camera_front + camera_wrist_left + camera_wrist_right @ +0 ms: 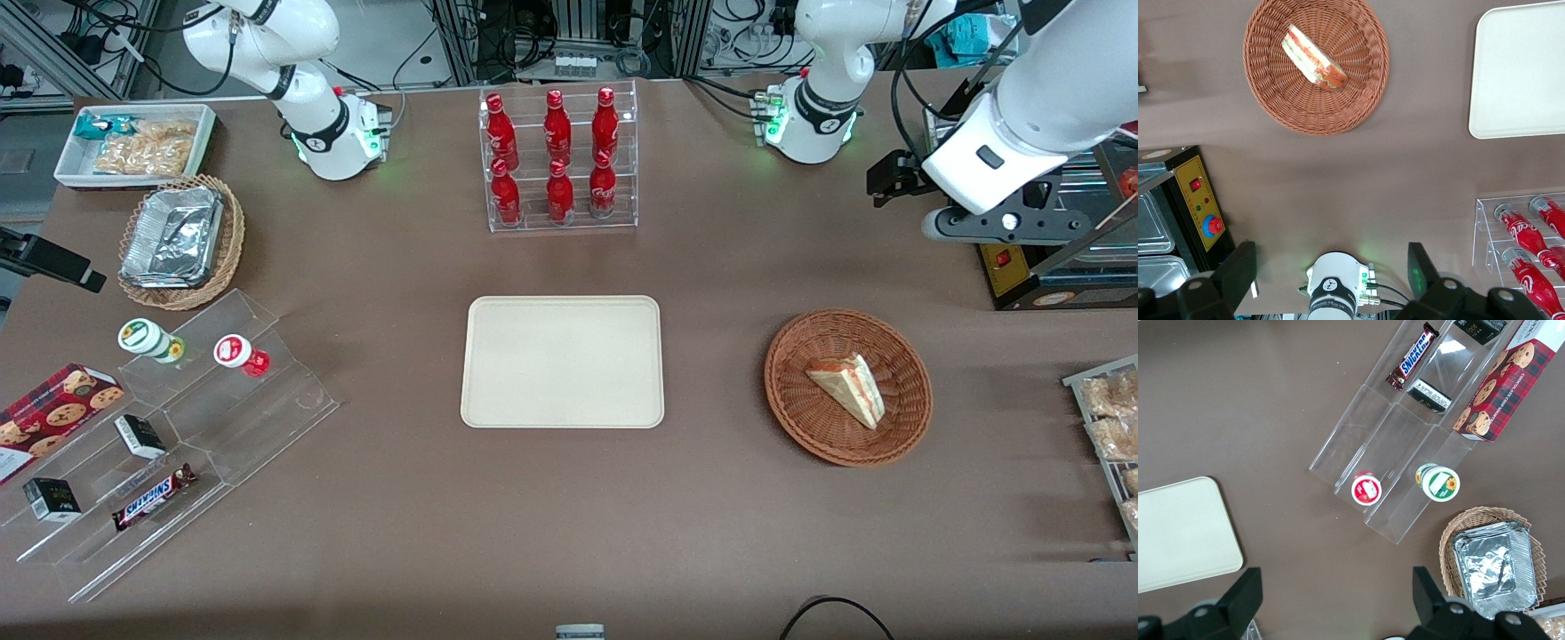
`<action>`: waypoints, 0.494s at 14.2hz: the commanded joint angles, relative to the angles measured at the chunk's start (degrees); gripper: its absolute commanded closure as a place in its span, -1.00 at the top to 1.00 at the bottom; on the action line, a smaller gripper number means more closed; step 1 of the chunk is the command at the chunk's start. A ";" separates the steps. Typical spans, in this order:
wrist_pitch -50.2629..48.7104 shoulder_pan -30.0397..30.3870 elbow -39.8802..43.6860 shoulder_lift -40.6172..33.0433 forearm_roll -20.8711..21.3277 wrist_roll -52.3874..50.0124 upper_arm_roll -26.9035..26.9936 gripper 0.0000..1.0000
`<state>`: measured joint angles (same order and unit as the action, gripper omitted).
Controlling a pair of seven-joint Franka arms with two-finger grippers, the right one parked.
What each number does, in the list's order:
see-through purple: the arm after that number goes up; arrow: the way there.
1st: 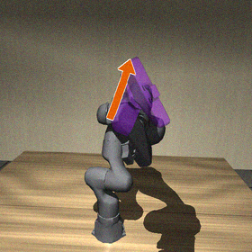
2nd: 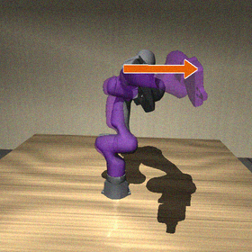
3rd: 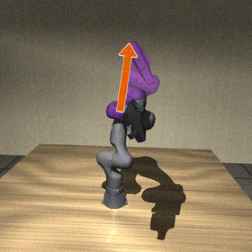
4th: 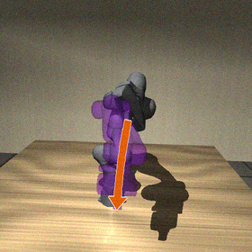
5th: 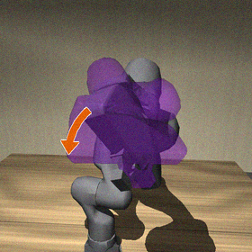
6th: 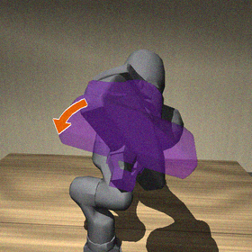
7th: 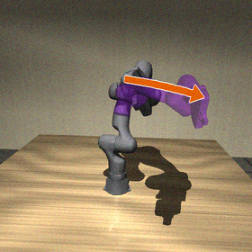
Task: Place sandwich from basket to tray
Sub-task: 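Move the left gripper down over the wrapped sandwich in the wicker basket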
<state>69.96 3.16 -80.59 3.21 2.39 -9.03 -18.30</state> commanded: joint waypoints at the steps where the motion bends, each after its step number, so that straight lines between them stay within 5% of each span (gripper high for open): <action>1: 0.00 -0.26 -0.09 -0.76 0.69 -0.11 -0.24 1.00; 7: 2.90 0.00 -3.33 -0.93 1.22 -0.29 0.19 1.00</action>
<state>71.12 3.18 -81.34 3.24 2.79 -9.03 -18.43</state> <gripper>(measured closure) 0.000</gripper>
